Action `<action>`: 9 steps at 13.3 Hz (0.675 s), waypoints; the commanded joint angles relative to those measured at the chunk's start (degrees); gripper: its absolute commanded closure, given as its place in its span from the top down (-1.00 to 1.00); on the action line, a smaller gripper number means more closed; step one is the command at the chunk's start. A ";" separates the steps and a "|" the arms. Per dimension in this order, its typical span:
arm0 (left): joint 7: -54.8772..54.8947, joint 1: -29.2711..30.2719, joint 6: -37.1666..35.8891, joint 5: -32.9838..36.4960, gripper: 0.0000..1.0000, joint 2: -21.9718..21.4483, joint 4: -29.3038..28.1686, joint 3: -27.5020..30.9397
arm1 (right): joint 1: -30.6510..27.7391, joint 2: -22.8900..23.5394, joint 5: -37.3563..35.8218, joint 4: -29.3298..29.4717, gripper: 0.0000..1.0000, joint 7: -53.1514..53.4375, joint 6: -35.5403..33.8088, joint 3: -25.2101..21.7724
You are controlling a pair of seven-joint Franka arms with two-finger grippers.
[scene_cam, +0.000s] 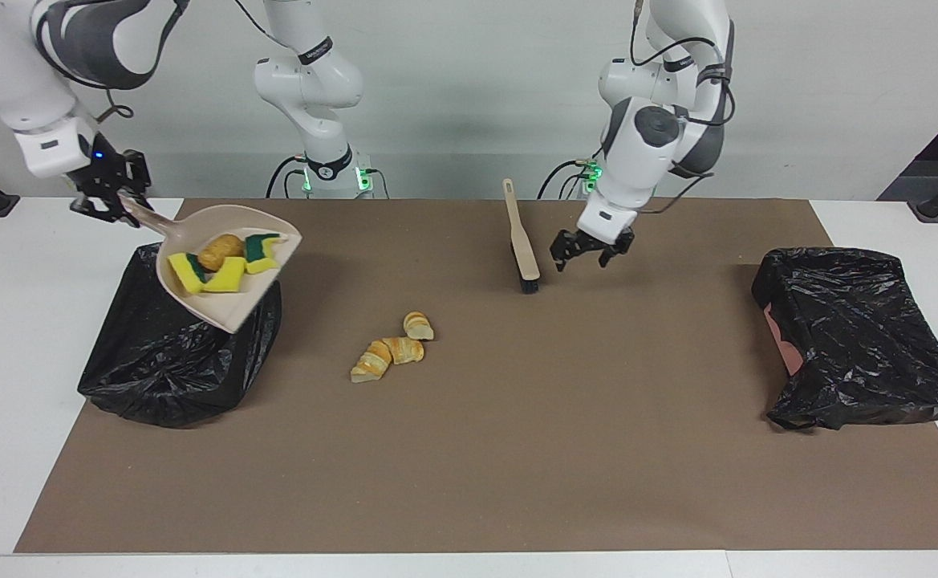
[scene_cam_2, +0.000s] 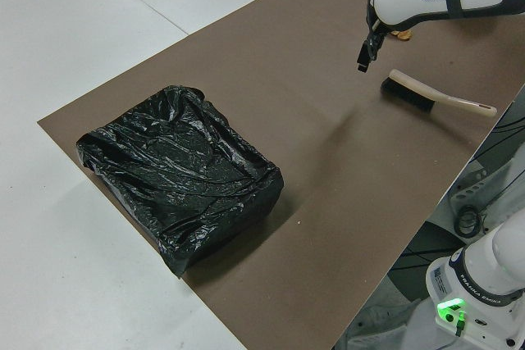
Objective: Sweep and dump trash in bin
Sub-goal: 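Carry the loaded dustpan with the right gripper toward the nearer black bag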
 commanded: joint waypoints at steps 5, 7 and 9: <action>19.01 12.56 -7.15 4.50 1.00 3.07 12.01 -0.35 | -0.48 0.08 -16.92 -0.07 -1.00 -7.16 6.95 0.39; 23.41 15.11 -13.99 5.72 1.00 3.33 17.19 -0.35 | 1.45 0.26 -21.59 -0.42 -1.00 -7.25 8.95 0.83; 28.42 16.17 -20.95 7.75 1.00 3.33 21.68 -0.35 | 2.95 0.17 -27.04 -0.95 -1.00 -7.25 10.46 0.92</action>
